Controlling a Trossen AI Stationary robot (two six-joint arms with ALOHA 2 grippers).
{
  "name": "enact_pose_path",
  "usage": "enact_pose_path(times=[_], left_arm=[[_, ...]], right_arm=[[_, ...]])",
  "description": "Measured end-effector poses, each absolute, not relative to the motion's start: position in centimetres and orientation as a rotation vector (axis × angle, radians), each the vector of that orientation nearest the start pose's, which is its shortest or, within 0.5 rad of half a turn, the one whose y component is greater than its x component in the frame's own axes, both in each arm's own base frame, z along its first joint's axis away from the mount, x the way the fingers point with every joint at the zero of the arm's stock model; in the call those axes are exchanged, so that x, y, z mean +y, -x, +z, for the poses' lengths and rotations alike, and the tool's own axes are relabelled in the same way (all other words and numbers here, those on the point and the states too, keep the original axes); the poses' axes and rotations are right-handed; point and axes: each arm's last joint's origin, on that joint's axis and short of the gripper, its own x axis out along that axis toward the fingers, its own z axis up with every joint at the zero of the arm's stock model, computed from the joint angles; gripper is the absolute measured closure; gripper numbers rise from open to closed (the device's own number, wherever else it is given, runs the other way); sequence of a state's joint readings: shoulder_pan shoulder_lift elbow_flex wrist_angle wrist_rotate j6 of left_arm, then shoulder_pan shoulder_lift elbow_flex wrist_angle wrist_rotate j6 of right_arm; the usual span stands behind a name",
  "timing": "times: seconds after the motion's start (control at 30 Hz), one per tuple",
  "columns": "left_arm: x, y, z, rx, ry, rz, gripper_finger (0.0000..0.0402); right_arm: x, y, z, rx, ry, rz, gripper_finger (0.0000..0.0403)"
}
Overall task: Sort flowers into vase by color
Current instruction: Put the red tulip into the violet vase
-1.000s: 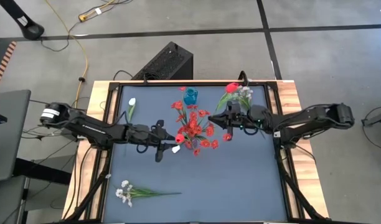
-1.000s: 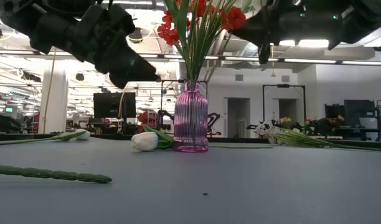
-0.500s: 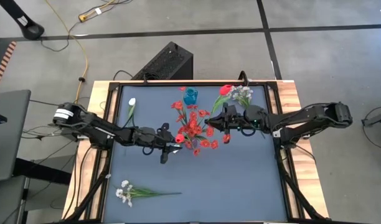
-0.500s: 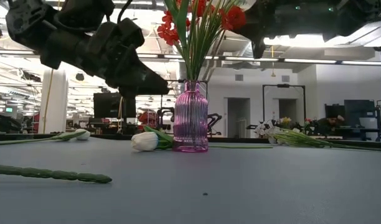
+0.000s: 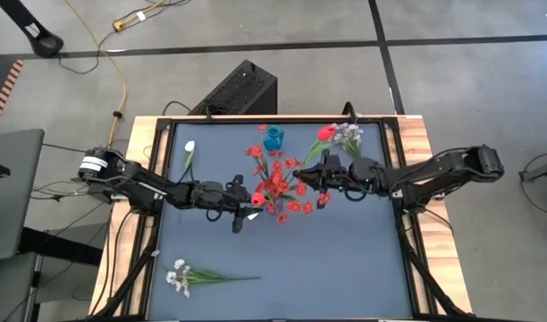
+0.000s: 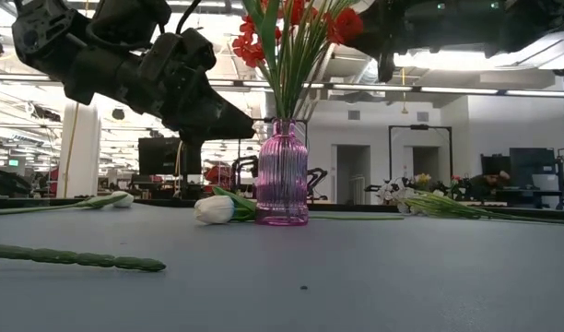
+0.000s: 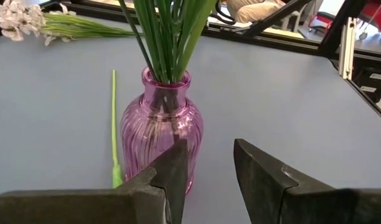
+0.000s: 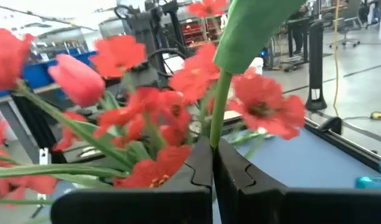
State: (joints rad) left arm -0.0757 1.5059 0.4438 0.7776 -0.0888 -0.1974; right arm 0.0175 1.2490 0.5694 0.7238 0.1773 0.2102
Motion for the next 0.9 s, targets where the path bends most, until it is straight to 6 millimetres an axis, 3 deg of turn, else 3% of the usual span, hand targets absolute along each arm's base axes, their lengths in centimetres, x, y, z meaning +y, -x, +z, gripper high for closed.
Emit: enact_pose_path(times=[0.27,0.9], left_arm=[[-1.8,-26.7,15.5,0.281,0.174,0.045,0.0283],[-1.5,-26.7,15.5,0.282,0.176,0.054,0.0283]], right_arm=[[0.7,-27.0,24.4,-0.093,-0.218,-0.166,0.0378],[1.4,-26.9,24.4,-0.080,-0.078,-0.150,0.0378]])
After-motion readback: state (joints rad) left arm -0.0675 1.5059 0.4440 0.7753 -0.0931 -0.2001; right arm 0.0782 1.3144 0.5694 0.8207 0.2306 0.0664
